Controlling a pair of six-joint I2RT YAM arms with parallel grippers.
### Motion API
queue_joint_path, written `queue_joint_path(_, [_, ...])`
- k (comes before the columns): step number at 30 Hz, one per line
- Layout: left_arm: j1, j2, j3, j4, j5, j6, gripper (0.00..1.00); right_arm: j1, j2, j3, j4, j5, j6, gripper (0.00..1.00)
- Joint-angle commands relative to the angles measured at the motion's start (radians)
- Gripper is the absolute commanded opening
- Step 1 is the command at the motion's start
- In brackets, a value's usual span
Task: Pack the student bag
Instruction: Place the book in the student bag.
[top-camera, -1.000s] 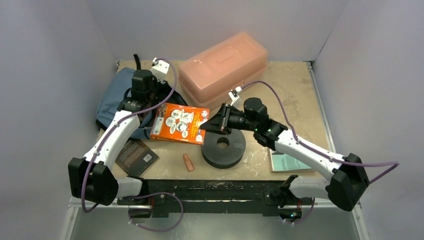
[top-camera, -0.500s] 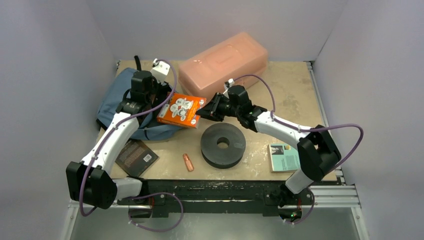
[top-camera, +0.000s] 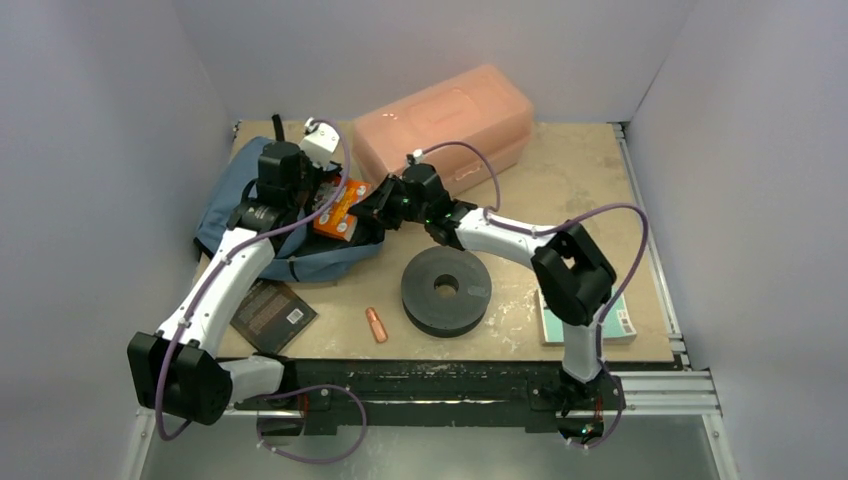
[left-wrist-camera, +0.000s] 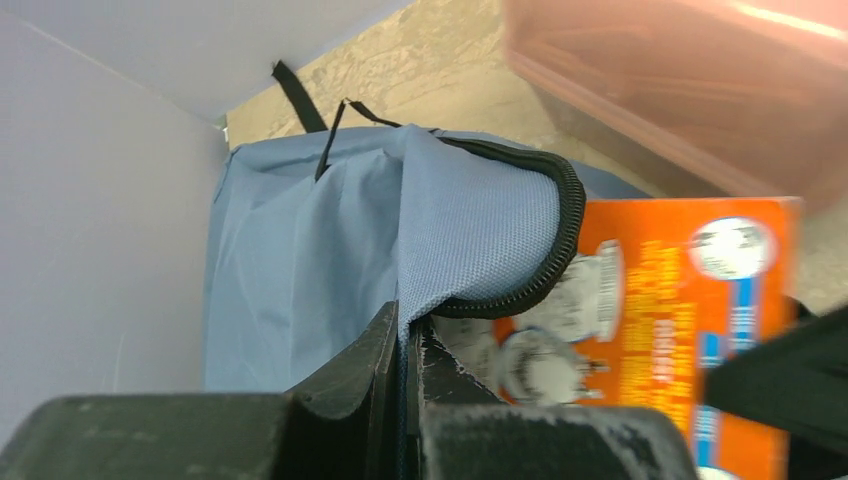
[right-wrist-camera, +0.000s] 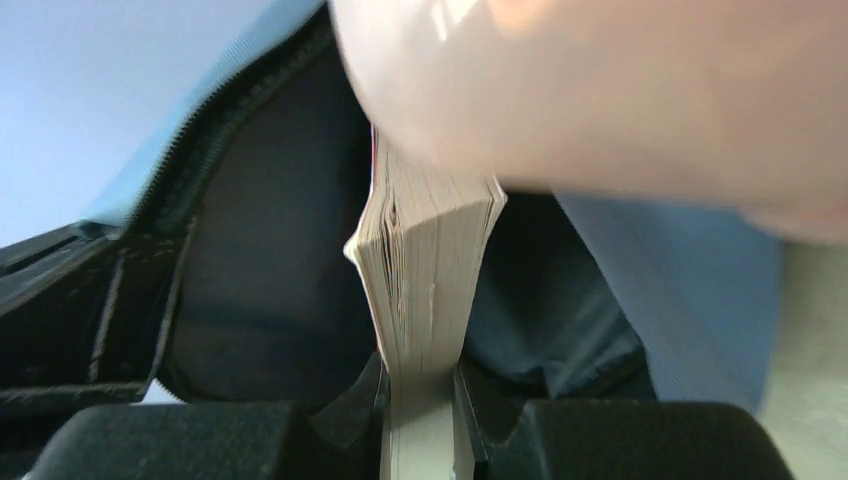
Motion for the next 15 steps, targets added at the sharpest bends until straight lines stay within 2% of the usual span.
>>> queue_joint_path(1, [-0.003,-0.071,0.051,0.07,0.153,-0.016,0.0,0.052,0.091,0.154,0.187,0.034,0.092,0.0])
queue_joint_path(5, [-0.003,-0.103,0.022,0.093,0.243,0.016,0.0,0.085,0.187,0.267,0.213,0.102,0.09,0.0])
queue_joint_path(10, [-0.002,-0.132,0.009,0.103,0.261,0.037,0.0,0.121,0.237,0.351,0.21,0.195,0.061,0.0])
queue_joint_path(15, [0.006,-0.137,0.001,0.106,0.313,0.04,0.0,0.127,0.286,0.386,0.243,0.221,0.066,0.0])
